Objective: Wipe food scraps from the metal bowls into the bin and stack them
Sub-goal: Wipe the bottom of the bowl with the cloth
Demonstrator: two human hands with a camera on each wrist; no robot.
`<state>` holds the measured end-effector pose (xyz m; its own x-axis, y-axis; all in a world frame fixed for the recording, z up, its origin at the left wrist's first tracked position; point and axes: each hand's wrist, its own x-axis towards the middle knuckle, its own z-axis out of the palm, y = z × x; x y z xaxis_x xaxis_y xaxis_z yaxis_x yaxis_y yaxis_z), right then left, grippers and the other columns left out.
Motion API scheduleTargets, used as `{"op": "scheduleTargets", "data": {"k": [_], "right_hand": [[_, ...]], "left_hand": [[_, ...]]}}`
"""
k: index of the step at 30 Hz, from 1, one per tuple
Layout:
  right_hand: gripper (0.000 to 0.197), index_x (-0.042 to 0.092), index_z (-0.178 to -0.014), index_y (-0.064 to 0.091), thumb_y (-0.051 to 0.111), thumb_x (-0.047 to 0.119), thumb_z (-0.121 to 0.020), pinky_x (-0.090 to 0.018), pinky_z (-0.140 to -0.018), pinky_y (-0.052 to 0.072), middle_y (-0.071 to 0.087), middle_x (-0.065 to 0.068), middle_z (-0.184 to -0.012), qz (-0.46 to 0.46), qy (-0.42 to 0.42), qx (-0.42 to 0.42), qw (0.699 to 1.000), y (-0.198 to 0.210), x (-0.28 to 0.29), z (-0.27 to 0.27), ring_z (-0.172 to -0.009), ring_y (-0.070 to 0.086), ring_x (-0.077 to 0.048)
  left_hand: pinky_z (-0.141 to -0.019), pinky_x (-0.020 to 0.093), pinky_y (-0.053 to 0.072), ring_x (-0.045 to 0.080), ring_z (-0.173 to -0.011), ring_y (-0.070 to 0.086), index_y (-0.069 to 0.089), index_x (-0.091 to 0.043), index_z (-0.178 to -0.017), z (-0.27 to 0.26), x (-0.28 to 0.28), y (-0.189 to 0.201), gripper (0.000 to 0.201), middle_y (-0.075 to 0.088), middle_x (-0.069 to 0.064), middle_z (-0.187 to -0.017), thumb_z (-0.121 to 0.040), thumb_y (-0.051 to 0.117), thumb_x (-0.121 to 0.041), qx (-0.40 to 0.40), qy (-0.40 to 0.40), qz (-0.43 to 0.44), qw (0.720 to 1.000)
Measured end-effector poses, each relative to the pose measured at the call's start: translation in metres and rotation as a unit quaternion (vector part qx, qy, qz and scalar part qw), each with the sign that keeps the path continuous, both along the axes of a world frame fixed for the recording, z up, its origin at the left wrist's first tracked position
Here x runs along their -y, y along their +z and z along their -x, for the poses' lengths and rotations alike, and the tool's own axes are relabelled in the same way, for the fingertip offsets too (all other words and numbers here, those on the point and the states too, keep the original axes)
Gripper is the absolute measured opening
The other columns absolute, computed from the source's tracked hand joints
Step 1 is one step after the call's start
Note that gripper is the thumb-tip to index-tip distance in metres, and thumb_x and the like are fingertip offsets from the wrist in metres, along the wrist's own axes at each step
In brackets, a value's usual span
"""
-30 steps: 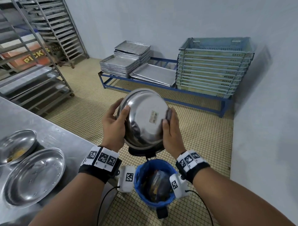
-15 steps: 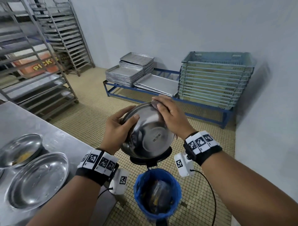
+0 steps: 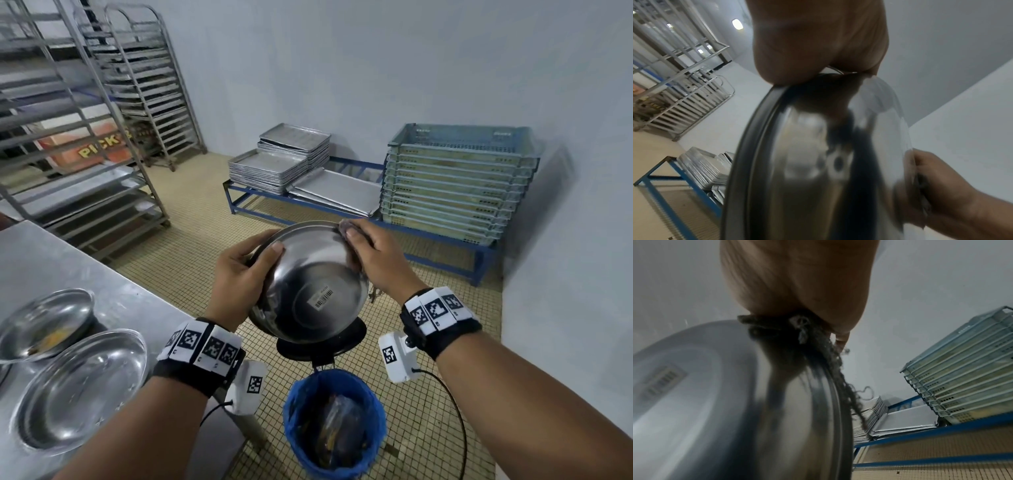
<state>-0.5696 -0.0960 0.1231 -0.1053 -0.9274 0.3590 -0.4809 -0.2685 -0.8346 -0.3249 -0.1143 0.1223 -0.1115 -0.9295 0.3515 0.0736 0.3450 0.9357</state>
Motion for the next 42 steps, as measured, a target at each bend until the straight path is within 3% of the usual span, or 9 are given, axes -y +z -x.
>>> {"op": "scheduleTargets", "data": {"k": [6, 11, 15, 17, 19, 23, 30, 34, 42], "right_hand": [[0.029, 0.022, -0.127, 0.062, 0.045, 0.034, -0.107, -0.031, -0.085, 0.054, 0.071, 0.007, -0.113, 0.16, -0.099, -0.044, 0.981, 0.016, 0.004, -0.02, -0.098, 0.067, -0.012], [0.042, 0.024, -0.137, 0.057, 0.032, 0.039, -0.108, -0.04, -0.106, 0.042, 0.053, 0.0, -0.141, 0.046, -0.045, -0.082, 0.995, 0.017, -0.003, -0.028, -0.127, 0.047, -0.011], [0.041, 0.025, -0.143, 0.056, 0.044, 0.038, -0.106, -0.047, -0.12, 0.025, 0.033, -0.002, -0.161, -0.029, -0.033, -0.17, 0.984, 0.024, -0.004, -0.011, -0.148, 0.027, -0.023], [0.037, 0.025, -0.139, 0.06, 0.049, 0.037, -0.105, -0.044, -0.117, 0.033, 0.046, 0.001, -0.15, -0.028, -0.015, -0.154, 0.988, 0.03, -0.007, -0.006, -0.137, 0.04, -0.019], [0.033, 0.026, -0.134, 0.063, 0.052, 0.036, -0.105, -0.029, -0.097, 0.047, 0.061, 0.01, -0.122, -0.003, 0.008, -0.128, 0.992, 0.034, -0.01, -0.01, -0.111, 0.056, -0.01], [0.023, 0.034, -0.123, 0.068, 0.059, 0.036, -0.102, -0.013, -0.079, 0.044, 0.068, 0.021, -0.099, 0.01, -0.003, -0.058, 0.998, 0.03, -0.009, -0.011, -0.092, 0.062, 0.006], [0.014, 0.039, -0.105, 0.07, 0.064, 0.029, -0.099, -0.016, -0.081, 0.05, 0.074, 0.019, -0.095, -0.007, 0.008, 0.018, 1.0, 0.029, -0.007, -0.004, -0.091, 0.068, 0.005], [0.017, 0.04, -0.113, 0.066, 0.062, 0.031, -0.099, -0.026, -0.084, 0.055, 0.07, 0.019, -0.1, 0.012, 0.015, -0.027, 0.999, 0.035, -0.007, -0.006, -0.096, 0.067, -0.003], [0.021, 0.037, -0.11, 0.067, 0.049, 0.027, -0.107, -0.007, -0.08, 0.043, 0.07, 0.023, -0.098, 0.056, 0.0, 0.022, 0.998, 0.028, -0.011, 0.002, -0.096, 0.064, 0.007]], "left_hand": [[-0.068, 0.022, 0.061, 0.016, -0.089, 0.079, 0.075, -0.015, -0.121, 0.01, 0.0, 0.002, 0.027, 0.082, -0.006, -0.099, -0.094, 0.074, -0.015, 0.052, 0.001, 0.021, 0.998], [-0.061, 0.034, 0.065, 0.027, -0.078, 0.079, 0.075, -0.017, -0.121, 0.01, 0.003, 0.002, 0.029, 0.082, 0.002, -0.09, -0.092, 0.076, -0.021, 0.031, 0.008, 0.0, 0.999], [-0.063, 0.039, 0.065, 0.031, -0.079, 0.079, 0.076, -0.021, -0.119, 0.004, 0.003, 0.001, 0.031, 0.082, 0.008, -0.091, -0.089, 0.076, -0.028, 0.03, 0.012, -0.003, 0.999], [-0.063, 0.034, 0.065, 0.029, -0.082, 0.08, 0.076, -0.019, -0.119, 0.004, 0.003, 0.001, 0.027, 0.082, 0.007, -0.095, -0.092, 0.075, -0.022, 0.022, 0.01, -0.006, 1.0], [-0.063, 0.03, 0.063, 0.026, -0.083, 0.08, 0.076, -0.02, -0.117, 0.008, 0.002, 0.002, 0.025, 0.082, 0.006, -0.097, -0.092, 0.075, -0.02, 0.024, 0.005, -0.004, 1.0], [-0.061, 0.029, 0.062, 0.026, -0.08, 0.079, 0.077, -0.017, -0.115, 0.011, 0.002, 0.001, 0.023, 0.082, 0.007, -0.093, -0.092, 0.075, -0.017, 0.009, 0.008, -0.002, 1.0], [-0.074, 0.036, 0.063, 0.022, -0.088, 0.078, 0.079, -0.04, -0.101, 0.01, 0.003, 0.003, 0.024, 0.081, -0.003, -0.095, -0.098, 0.071, -0.017, 0.08, 0.003, 0.023, 0.996], [-0.067, 0.032, 0.064, 0.021, -0.081, 0.078, 0.074, -0.03, -0.104, 0.013, 0.009, 0.025, 0.017, 0.081, -0.001, -0.093, -0.099, 0.071, -0.014, 0.136, -0.058, 0.027, 0.989], [-0.067, 0.028, 0.058, 0.017, -0.076, 0.076, 0.08, -0.02, -0.096, 0.018, 0.014, 0.025, 0.006, 0.081, 0.003, -0.085, -0.094, 0.077, -0.015, 0.039, 0.027, -0.003, 0.999]]}}
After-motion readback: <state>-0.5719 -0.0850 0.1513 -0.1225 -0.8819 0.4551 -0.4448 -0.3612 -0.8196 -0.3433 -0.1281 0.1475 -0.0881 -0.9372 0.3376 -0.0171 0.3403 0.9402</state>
